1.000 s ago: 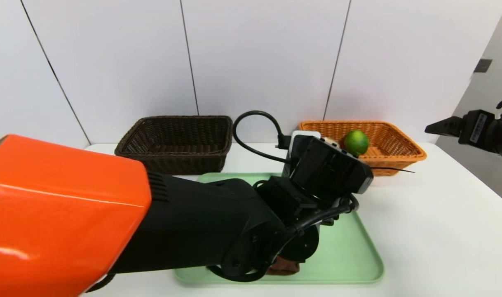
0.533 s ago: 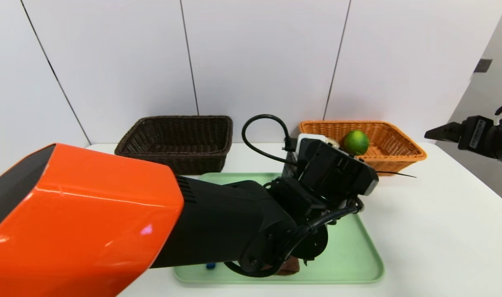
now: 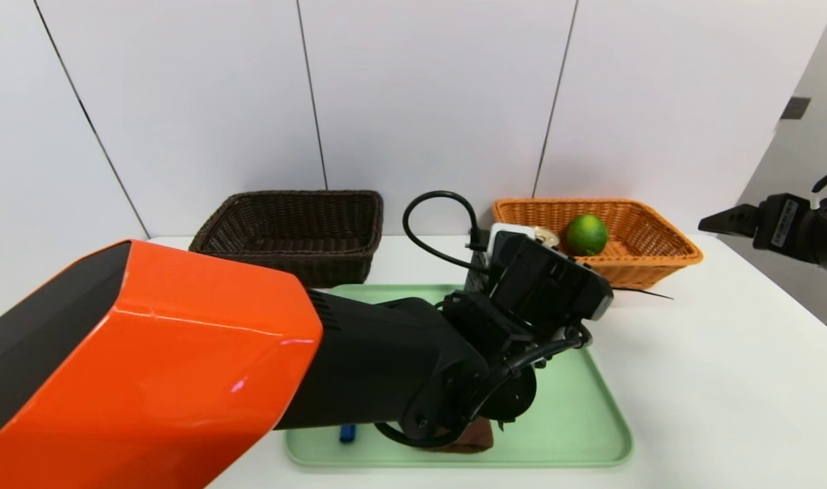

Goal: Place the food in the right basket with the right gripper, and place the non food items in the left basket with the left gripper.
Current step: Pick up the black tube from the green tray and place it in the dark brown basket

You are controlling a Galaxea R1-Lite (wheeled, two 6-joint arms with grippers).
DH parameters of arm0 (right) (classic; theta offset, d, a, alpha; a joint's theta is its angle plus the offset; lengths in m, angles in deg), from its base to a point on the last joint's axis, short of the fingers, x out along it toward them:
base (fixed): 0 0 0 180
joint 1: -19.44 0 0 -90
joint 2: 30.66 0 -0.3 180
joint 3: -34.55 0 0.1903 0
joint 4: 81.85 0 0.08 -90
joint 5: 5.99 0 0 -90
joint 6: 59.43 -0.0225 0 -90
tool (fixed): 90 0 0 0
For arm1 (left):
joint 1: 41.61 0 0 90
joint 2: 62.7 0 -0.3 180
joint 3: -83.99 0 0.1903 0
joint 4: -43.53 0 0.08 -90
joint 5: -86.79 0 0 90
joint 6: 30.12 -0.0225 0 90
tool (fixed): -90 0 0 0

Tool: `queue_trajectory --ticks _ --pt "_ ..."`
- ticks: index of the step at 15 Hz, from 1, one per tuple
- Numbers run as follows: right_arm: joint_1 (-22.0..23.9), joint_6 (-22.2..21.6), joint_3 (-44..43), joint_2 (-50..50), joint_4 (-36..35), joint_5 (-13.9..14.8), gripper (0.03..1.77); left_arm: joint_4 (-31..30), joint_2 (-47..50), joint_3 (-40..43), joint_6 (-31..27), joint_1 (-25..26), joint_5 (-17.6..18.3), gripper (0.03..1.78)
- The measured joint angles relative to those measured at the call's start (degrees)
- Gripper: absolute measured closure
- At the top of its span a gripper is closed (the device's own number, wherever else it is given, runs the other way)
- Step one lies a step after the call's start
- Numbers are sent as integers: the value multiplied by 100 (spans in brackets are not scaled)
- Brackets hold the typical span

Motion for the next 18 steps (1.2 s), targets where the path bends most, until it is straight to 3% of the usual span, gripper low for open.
queue_trajectory --ticks 18 --pt "-9 2 162 -107 -26 -94 10 -26 -533 -505 -158 490 4 12"
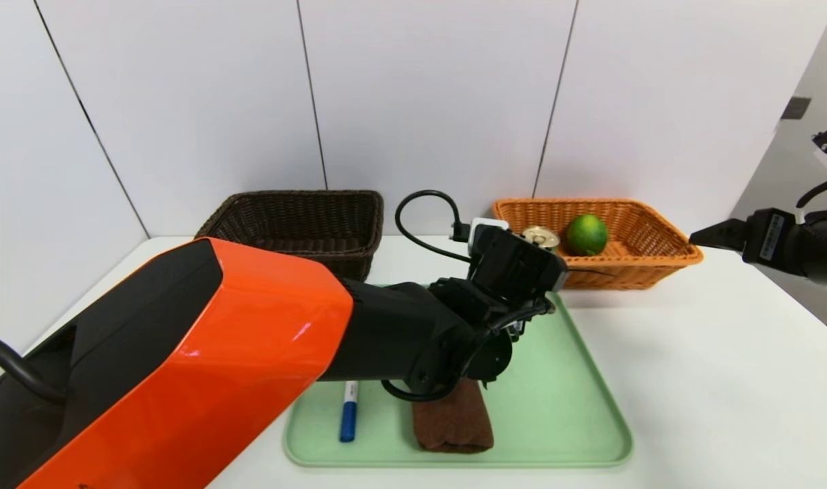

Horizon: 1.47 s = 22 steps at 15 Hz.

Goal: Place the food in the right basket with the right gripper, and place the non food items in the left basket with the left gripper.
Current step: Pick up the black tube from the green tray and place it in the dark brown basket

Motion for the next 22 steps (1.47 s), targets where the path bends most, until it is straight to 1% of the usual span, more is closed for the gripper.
queue_trajectory --ticks 3,6,7,8,10,14,15,19,22 --pt "0 20 43 -48 -173 -1 10 -11 -39 -39 -59 61 0 12" --pt "0 65 105 -65 -182 -4 10 -13 -77 -111 -54 67 0 12" --pt "0 65 116 -67 -184 -6 10 -18 -80 -122 -52 69 0 15" --pt "0 69 119 -69 -184 -11 10 -29 -85 -146 -43 73 5 34" --pt "1 76 128 -72 -184 -61 10 -29 -88 -188 -54 67 11 66" --pt "6 84 150 -73 -187 -76 10 -11 -88 -201 -52 72 20 112" --pt "6 87 152 -73 -188 -80 10 -13 -88 -207 -54 72 24 148" --pt "6 146 150 -73 -188 -83 10 20 -61 -210 -54 72 44 148" --pt "9 146 146 -73 -188 -80 10 152 130 -224 -65 65 101 148"
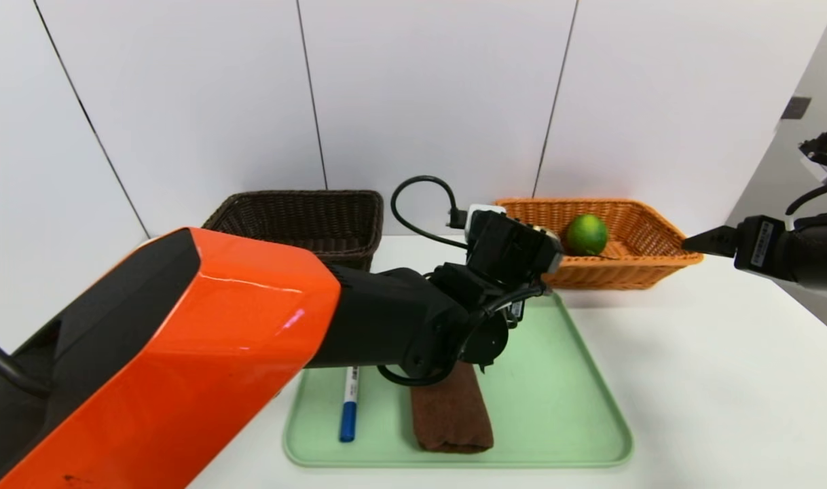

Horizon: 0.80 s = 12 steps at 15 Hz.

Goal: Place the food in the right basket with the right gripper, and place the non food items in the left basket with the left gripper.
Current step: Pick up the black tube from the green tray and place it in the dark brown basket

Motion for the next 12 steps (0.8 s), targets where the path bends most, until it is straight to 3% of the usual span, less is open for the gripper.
queue_trajectory --ticks 3,6,9,12 --pt "48 -7 4 0 0 -27 10 614 510 -212 1 -2 358 148" --pt "61 -7 6 0 0 -90 10 1907 1223 -696 -7 40 1023 148" --pt "63 -22 -5 0 0 -91 9 2499 1843 -942 -291 575 1467 148" --pt "63 -22 -24 -2 0 -91 9 3196 2405 -956 -355 1491 2694 148"
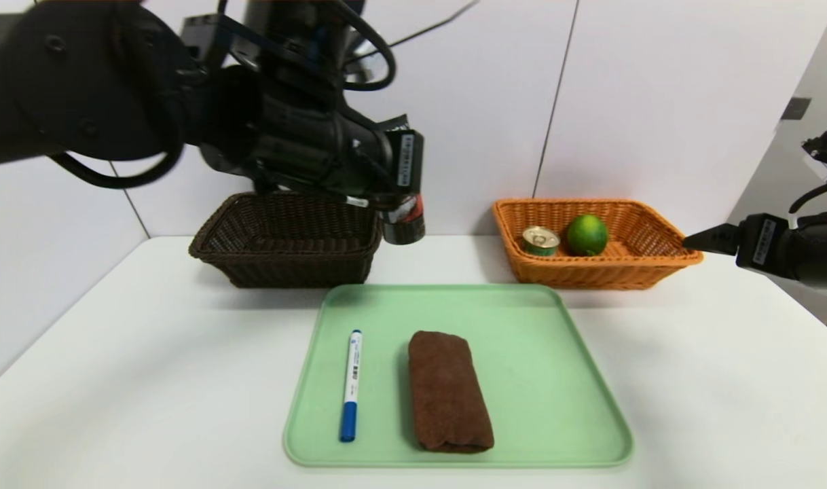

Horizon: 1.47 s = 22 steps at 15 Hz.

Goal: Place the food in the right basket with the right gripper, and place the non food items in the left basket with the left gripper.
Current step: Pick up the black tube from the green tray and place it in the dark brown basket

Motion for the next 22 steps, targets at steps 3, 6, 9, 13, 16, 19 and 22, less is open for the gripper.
queue_trajectory --ticks 3,6,9,13,16,19,22 --pt "-2 -30 5 0 0 -22 9 190 265 16 -20 1119 723 148" --pt "0 -46 5 -9 0 -27 9 173 232 210 -66 1987 886 148" --pt "0 -49 -69 -30 -2 -16 9 -85 2 306 -119 2511 895 148" --pt "2 -46 -212 -74 -2 -7 9 -207 -377 289 -340 3038 891 148" --pt "6 -40 -229 -82 0 9 9 -466 -722 289 -483 3340 886 148" --pt "4 -40 -232 -90 0 4 9 -714 -1014 289 -557 3482 872 148" --pt "9 -33 -232 -94 0 4 9 -1020 -1287 286 -662 3532 753 148"
